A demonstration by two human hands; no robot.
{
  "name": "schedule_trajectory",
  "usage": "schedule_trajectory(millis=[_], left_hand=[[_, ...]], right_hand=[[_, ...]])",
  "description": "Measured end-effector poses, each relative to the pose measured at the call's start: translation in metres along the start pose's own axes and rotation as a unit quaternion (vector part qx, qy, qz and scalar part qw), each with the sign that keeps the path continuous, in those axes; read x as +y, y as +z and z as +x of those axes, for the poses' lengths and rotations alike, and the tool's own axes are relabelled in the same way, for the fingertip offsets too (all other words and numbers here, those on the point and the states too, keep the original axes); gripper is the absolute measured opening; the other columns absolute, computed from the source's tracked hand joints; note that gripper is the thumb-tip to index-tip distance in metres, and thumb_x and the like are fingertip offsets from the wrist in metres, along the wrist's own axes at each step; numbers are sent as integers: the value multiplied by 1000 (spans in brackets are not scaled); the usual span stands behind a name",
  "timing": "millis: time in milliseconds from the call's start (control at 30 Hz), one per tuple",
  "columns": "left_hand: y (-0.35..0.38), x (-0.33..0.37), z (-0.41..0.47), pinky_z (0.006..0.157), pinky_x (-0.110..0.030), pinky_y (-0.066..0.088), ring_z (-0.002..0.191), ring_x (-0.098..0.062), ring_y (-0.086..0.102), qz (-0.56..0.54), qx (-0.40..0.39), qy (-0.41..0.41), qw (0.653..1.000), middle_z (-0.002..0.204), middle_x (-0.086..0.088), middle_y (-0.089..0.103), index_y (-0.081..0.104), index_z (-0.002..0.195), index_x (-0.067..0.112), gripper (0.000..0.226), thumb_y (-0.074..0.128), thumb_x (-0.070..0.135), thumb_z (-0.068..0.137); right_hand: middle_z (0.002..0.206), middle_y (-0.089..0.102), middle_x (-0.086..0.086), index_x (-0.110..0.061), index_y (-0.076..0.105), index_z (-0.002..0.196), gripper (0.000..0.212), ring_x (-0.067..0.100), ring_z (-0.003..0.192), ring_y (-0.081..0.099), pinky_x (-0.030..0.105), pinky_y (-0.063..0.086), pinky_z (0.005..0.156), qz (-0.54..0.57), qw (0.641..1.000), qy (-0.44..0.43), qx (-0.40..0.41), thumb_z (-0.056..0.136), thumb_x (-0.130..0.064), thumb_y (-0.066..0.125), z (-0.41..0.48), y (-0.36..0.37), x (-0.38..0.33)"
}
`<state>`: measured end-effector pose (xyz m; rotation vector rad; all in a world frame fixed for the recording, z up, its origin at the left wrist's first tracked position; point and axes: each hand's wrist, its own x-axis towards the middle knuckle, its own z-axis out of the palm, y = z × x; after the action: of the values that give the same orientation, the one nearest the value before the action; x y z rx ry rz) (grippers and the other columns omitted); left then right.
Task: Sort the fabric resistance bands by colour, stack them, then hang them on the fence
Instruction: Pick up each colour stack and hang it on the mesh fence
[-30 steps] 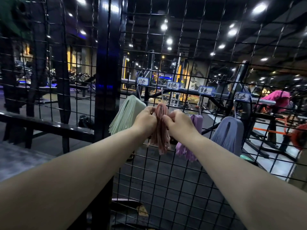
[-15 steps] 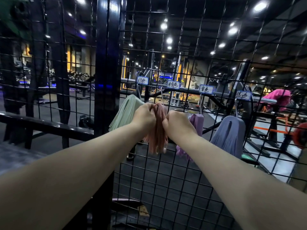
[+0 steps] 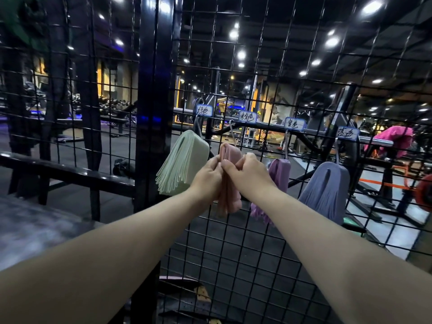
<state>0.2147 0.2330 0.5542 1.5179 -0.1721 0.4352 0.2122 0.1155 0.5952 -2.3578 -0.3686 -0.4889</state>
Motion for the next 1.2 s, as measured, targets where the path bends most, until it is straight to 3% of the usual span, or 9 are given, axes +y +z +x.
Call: schedule_trajectory(millis=[133, 267, 433, 600, 667, 733, 800, 933, 1200], left_hand=[[3, -10, -1, 96, -43, 53, 103, -22, 67, 1, -1, 1, 1000, 104, -3, 70, 56, 113, 30, 20, 38, 25, 107], [3, -10, 1, 94, -37, 54, 103, -16, 65, 54, 16, 10, 998, 105, 5, 67, 54, 118, 31, 20, 38, 28, 106], [8, -5, 1, 60, -16, 54, 73, -2, 68, -19, 2, -25, 1000, 91, 1, 67, 56, 120, 15, 21, 41, 19, 106], [13, -4, 8, 77, -36, 57, 90, -22, 71, -44, 32, -30, 998, 97, -9, 74, 64, 112, 14, 31, 58, 37, 93], [14, -2, 11, 94, -38, 53, 103, -17, 67, -41, 49, -21, 998, 110, 2, 71, 56, 128, 28, 43, 58, 46, 89], [15, 4, 8, 90, -22, 47, 102, -5, 62, -1, 44, 15, 999, 112, 14, 63, 39, 144, 40, 47, 50, 42, 98], [14, 7, 9, 78, -16, 45, 94, 0, 62, 36, 43, 36, 998, 107, 16, 64, 44, 138, 39, 35, 42, 34, 104], [14, 10, 14, 91, -37, 53, 99, -15, 66, 72, 64, 69, 993, 103, 2, 71, 61, 114, 25, 25, 40, 26, 101], [22, 7, 7, 89, -26, 45, 101, -7, 59, 66, 77, 101, 990, 110, 11, 61, 51, 125, 22, 24, 42, 31, 105]], right_hand=[[98, 60, 0, -16, 53, 104, 43, 20, 90, 57, 31, 40, 71, -10, 1000, 0, 10, 89, -56, 59, 5, 1, 0], [108, 63, 6, -13, 52, 111, 46, 28, 98, 61, 35, 47, 76, -24, 1000, 11, 13, 92, -54, 55, 10, 0, -1], [122, 62, 15, -4, 46, 124, 70, 34, 113, 59, 38, 46, 84, -81, 995, -7, 54, 90, -64, 53, 13, -2, -12], [121, 64, 15, 2, 41, 132, 73, 34, 112, 61, 38, 48, 82, -90, 994, -16, 64, 94, -60, 49, 17, -1, -19], [119, 65, 15, 1, 41, 131, 67, 35, 111, 61, 39, 48, 84, -81, 995, -10, 61, 96, -55, 48, 19, -1, -20], [116, 65, 13, -6, 38, 128, 54, 35, 109, 62, 39, 47, 82, -67, 996, -7, 52, 98, -50, 47, 20, 0, -19], [111, 65, 11, -16, 35, 122, 41, 34, 104, 62, 39, 44, 78, -50, 998, -14, 44, 98, -47, 45, 19, 0, -17], [117, 65, 10, -28, 37, 120, 31, 33, 107, 60, 42, 47, 87, -35, 998, -44, 35, 98, -49, 43, 20, -1, -12], [124, 61, 11, -26, 49, 125, 25, 29, 111, 57, 34, 43, 92, 36, 998, -45, 28, 103, -34, 40, 21, 5, -1]])
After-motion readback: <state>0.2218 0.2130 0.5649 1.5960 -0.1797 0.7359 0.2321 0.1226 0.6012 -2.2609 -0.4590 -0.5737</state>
